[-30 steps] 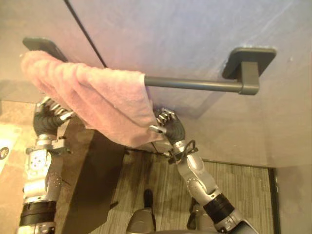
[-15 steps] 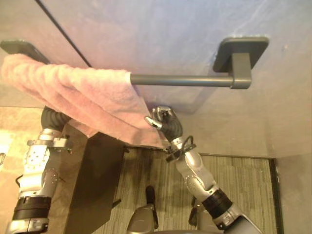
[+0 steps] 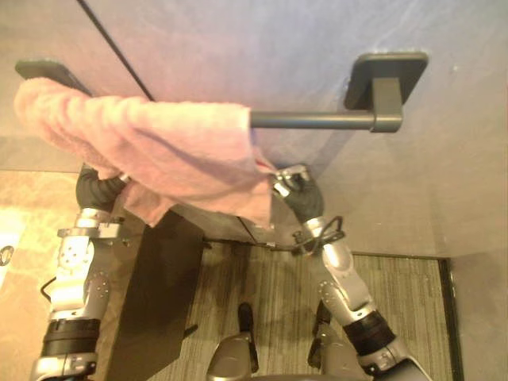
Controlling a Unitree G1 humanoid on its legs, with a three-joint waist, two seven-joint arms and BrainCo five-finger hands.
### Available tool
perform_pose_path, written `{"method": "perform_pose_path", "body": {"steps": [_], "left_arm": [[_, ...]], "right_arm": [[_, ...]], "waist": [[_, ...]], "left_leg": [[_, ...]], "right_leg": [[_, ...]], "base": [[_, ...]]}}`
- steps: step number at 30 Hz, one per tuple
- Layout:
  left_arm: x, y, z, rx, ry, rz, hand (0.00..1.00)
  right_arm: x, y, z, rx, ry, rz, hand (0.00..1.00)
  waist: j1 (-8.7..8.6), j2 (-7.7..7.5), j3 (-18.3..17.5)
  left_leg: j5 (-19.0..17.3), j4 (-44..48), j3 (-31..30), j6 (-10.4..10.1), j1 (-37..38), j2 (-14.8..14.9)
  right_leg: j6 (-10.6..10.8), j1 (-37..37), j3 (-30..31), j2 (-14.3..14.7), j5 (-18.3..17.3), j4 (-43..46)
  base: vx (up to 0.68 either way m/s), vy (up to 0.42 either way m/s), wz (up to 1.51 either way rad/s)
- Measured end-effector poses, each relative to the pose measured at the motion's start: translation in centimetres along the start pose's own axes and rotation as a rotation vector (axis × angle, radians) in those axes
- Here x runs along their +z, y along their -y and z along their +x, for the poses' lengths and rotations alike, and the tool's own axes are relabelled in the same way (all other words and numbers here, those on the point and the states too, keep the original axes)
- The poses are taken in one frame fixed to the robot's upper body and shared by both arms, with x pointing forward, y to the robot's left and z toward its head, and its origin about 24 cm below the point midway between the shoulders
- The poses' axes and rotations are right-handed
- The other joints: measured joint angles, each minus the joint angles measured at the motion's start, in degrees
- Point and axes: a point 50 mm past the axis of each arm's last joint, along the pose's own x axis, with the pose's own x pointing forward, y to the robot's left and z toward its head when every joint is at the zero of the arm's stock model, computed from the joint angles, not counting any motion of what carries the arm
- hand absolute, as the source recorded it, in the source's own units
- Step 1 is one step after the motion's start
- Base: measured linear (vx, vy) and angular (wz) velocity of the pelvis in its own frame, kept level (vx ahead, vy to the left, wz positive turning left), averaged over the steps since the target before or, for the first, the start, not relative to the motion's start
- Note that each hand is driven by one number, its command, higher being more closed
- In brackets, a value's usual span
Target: Organize washtable
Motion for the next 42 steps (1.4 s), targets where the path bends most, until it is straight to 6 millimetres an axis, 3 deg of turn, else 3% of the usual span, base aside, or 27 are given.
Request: {"method": "perform_pose_path", "body": {"steps": [2, 6, 12, 19, 35, 36, 38, 39, 42], "left_arm": [[0.5, 1.3, -0.6, -0.024, 0.046, -0.027, 1.0], [1.1, 4.0, -1.4, -0.112, 0.107, -0.061, 1.0], [1.2, 4.9, -1.5, -0.128, 0.141, -0.091, 1.0], [1.0, 5.3, -1.7, -0.142, 0.138, -0.069, 1.0], [-2.4, 5.8, -3.1, -0.028, 0.014, -0.02, 1.0], [-2.9, 5.7, -3.3, -0.007, -0.006, -0.018, 1.0], [-3.2, 5.5, -3.7, 0.029, -0.018, -0.021, 1.0], [-3.4, 4.5, -4.3, 0.103, -0.031, -0.012, 0.0], [-3.5, 1.9, -5.8, 0.268, -0.052, 0.031, 0.0]], "right_arm": [[1.7, 2.7, -0.8, -0.108, 0.057, -0.053, 1.0], [3.8, 5.2, -0.9, -0.194, 0.136, -0.118, 1.0], [5.2, 5.4, -1.3, -0.204, 0.192, -0.149, 1.0], [5.1, 5.7, -1.8, -0.235, 0.193, -0.139, 1.0], [3.5, 5.6, -3.1, -0.257, 0.133, -0.102, 1.0], [3.1, 5.6, -3.3, -0.256, 0.114, -0.095, 0.0], [2.6, 5.7, -3.8, -0.282, 0.095, -0.078, 0.0], [2.2, 6.4, -4.6, -0.338, 0.079, -0.056, 0.0], [0.8, 8.1, -7.5, -0.469, -0.01, -0.043, 0.0]], "waist": [[-0.58, -0.16, 0.0], [-2.83, -0.41, 0.0], [-3.34, -0.44, 0.0], [-3.16, -0.55, 0.0], [-3.08, -0.67, -0.1], [-3.08, -0.79, -0.1], [-3.08, -1.08, -0.3], [-3.09, -1.48, -0.5], [-3.08, -1.9, -0.8]], "left_leg": [[0.5, -0.9, 0.4, 0.0, 0.5, -0.3], [1.1, -1.9, 1.5, 0.1, 0.6, -0.4], [1.4, -2.8, 3.2, -0.4, 1.6, 0.5], [1.4, -3.0, 3.7, -0.4, 1.9, 0.1], [1.4, -3.9, 4.5, -0.4, 4.4, 0.3], [1.4, -4.1, 4.6, -0.4, 4.7, 0.3], [1.4, -4.9, 4.6, -0.4, 5.3, 0.3], [1.4, -4.9, 4.7, -0.4, 5.4, 0.3], [1.3, -4.9, 5.0, -0.4, 5.6, 0.4]], "right_leg": [[0.2, 0.0, 0.6, 0.0, 0.5, -0.7], [0.6, -0.2, 1.6, 0.2, 1.3, -2.2], [-0.1, -1.0, 3.5, 1.3, 1.9, -2.2], [0.1, -0.8, 3.7, 1.0, 2.0, -2.2], [0.4, 1.0, 4.2, 1.4, 1.8, -2.2], [0.6, 1.6, 4.2, 1.4, 1.7, -2.2], [0.9, 1.9, 4.2, 1.4, 1.4, -2.2], [0.9, 1.9, 4.2, 1.4, 1.4, -2.2], [1.1, 2.0, 4.3, 1.4, 1.2, -2.2]], "base": [[-0.07, 0.009, -0.1], [-0.07, 0.008, -0.13], [0.0, 0.014, -0.2], [-0.01, 0.041, 0.0], [-0.02, 0.033, -0.02], [-0.04, 0.046, 0.01], [-0.04, 0.05, 0.0], [-0.02, 0.047, -0.03], [0.0, 0.046, -0.04]]}}
